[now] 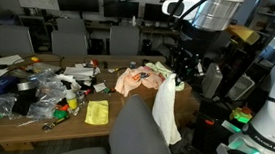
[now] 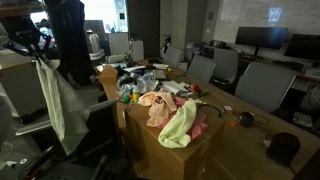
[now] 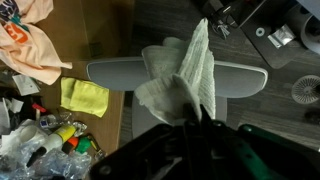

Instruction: Move the white and green towels and the peach and pink shirt to the backrest of the chair

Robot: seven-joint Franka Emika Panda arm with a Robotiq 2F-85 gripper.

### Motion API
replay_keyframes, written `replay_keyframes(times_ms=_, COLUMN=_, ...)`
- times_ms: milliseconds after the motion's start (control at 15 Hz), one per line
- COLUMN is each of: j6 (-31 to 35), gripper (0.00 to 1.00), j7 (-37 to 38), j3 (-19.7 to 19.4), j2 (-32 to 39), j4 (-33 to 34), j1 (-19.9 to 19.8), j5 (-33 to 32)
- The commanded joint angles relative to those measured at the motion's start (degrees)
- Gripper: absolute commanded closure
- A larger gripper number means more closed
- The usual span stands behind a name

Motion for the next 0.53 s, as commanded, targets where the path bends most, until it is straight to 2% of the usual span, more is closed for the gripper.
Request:
replay_keyframes(times_ms=0, j6=0.0, gripper=0.99, j7=3.8, j3=2.2, j2=6.3, j4=5.4, j1=0.7, j5=-1.2)
replay_keyframes(times_ms=267, j6=0.7, gripper=0.99, j7=7.8, j3=3.6, j2=12.7, j4=10.1, j1=0.5, j5=0.4)
replay_keyframes(times_ms=467, j6=0.8, gripper=0.99, j7=12.1, j3=2.5, j2=16.3, j4=12.7, j1=0.1, j5=5.6)
